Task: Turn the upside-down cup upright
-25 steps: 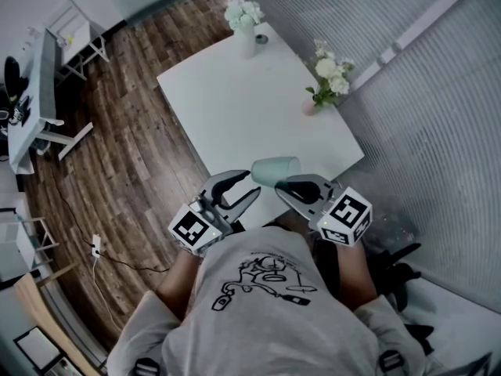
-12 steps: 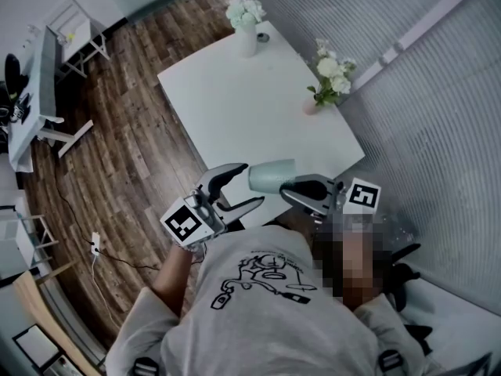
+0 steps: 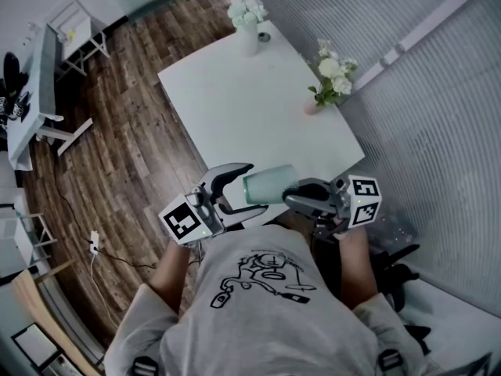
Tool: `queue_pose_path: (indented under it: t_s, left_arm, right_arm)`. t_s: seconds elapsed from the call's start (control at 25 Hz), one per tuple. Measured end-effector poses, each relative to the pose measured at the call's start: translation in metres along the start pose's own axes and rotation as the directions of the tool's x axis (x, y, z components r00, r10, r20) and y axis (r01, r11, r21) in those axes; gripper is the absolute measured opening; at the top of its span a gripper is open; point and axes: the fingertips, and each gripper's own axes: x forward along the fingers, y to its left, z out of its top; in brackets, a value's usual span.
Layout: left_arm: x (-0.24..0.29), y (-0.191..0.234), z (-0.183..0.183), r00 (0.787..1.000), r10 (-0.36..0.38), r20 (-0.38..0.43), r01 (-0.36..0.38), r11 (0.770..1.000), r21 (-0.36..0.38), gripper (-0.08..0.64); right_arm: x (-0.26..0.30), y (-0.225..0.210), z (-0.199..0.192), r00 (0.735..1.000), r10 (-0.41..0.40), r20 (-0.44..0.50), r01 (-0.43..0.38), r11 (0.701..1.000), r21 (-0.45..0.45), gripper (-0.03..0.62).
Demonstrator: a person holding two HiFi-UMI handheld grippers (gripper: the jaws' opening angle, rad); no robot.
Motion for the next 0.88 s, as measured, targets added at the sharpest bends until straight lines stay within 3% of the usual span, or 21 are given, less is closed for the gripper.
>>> queue_pose_path:
  t_s: [0.2,0.88]
  left_arm:
    - [0.003,-0.012,0.004,0.997,-0.071,0.012,0.071,0.997,0.004,0.337]
    - [0.004,-0.011,0.005,0.995,-0.095,0.030,0.094,0.995,0.040,0.305]
  right_arm:
    - [0.002,0.004,0.002,0.999,0.041,0.007,-0.041,0.999,0.031,0.046]
    - [0.005,0.013,0.001,0.997,0.073,-0.035,-0.073,0.997,-0.002,0.049]
